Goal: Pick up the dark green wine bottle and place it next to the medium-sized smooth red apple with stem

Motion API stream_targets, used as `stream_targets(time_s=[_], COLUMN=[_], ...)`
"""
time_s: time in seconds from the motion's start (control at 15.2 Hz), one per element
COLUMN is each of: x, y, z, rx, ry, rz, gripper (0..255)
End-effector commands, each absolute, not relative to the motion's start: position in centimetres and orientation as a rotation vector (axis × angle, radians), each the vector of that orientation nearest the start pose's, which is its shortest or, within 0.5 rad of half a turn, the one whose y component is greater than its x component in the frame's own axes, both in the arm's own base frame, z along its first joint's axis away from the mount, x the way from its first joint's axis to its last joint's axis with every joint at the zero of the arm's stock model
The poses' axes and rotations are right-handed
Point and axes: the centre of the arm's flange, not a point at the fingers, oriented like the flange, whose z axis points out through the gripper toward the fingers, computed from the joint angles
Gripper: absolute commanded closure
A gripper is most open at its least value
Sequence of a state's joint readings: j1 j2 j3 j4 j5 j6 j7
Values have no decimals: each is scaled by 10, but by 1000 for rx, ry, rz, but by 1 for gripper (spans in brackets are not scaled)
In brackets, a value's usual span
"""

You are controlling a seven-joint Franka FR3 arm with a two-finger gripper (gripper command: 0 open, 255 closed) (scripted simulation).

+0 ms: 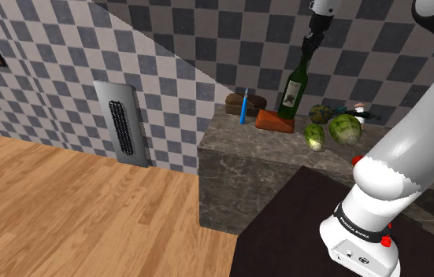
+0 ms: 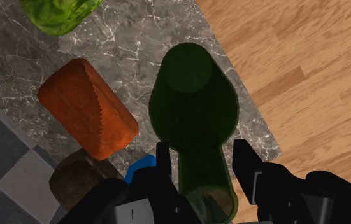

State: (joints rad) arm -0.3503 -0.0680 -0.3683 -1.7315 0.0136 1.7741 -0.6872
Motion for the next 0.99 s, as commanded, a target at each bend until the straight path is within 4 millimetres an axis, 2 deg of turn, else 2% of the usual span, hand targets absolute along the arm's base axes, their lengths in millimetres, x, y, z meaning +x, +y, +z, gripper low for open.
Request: stream_targets(time_s=[0.0,0.92], x=[391,254], y=[-381,-481], z=[610,683], rx=[-3176,-3176], ry=[52,52], rz=[-168,-168], gripper=[255,255])
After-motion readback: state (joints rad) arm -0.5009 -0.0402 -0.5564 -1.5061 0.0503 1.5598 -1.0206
